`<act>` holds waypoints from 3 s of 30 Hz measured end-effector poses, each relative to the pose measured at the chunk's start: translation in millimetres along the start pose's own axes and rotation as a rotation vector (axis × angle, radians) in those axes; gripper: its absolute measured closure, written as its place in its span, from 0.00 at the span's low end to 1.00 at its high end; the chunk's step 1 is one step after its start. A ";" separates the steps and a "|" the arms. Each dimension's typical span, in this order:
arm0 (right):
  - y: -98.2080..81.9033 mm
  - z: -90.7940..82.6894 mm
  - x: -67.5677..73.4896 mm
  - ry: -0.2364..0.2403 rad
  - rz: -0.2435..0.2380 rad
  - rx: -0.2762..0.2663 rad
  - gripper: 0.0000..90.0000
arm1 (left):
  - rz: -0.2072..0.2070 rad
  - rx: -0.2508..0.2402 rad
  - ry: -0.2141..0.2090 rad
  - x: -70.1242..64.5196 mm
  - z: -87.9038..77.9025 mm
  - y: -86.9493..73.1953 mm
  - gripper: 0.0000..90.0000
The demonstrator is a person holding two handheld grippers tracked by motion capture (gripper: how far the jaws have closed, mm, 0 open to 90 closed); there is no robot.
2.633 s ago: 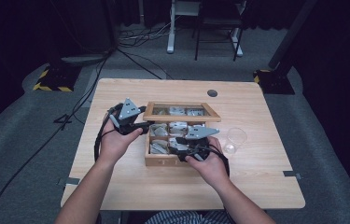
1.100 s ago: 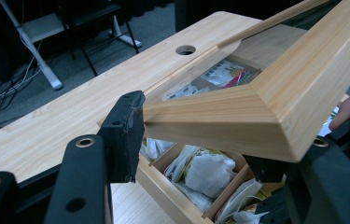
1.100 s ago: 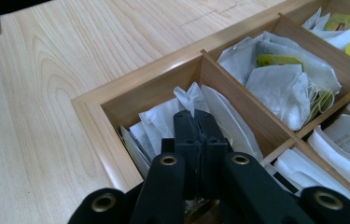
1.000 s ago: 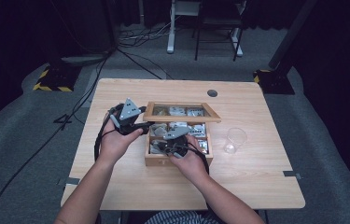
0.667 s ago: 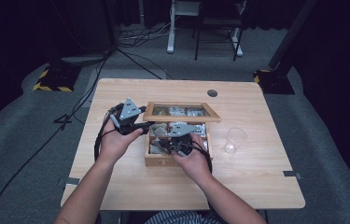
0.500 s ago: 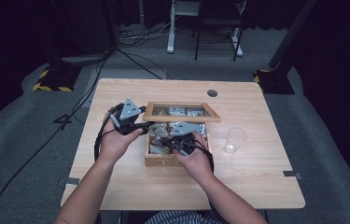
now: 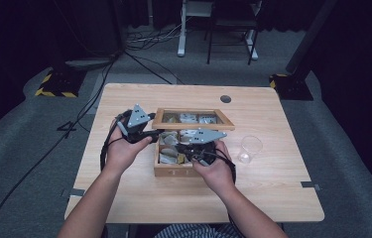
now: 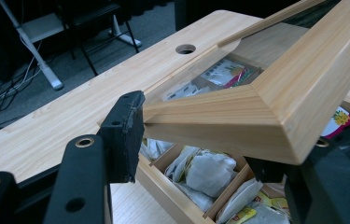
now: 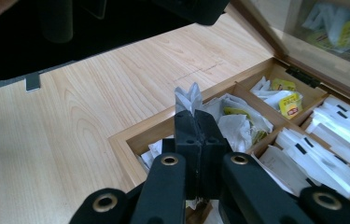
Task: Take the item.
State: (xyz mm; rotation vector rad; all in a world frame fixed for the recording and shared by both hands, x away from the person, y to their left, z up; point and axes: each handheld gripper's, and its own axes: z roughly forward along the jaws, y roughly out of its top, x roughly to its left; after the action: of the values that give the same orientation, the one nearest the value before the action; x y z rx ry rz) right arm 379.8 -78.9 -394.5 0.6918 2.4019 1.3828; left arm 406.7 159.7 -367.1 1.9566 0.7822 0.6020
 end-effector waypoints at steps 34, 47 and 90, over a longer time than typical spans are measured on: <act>-39.0 -115.4 -37.2 -0.163 0.095 -0.142 1.00 | 0.003 0.025 -0.008 1.7 2.6 -2.1 0.49; -57.6 -135.9 -68.2 -0.242 0.181 -0.185 1.00 | 0.006 0.026 -0.006 1.9 3.6 -2.0 0.50; -97.6 -121.5 -129.8 -0.353 0.274 -0.143 1.00 | 0.005 0.032 -0.004 1.2 3.8 -1.8 0.49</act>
State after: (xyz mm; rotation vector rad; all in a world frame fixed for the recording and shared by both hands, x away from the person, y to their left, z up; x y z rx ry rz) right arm 407.2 -278.6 -417.3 1.1514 1.9704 1.3773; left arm 409.6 159.1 -370.4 1.9888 0.7892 0.5913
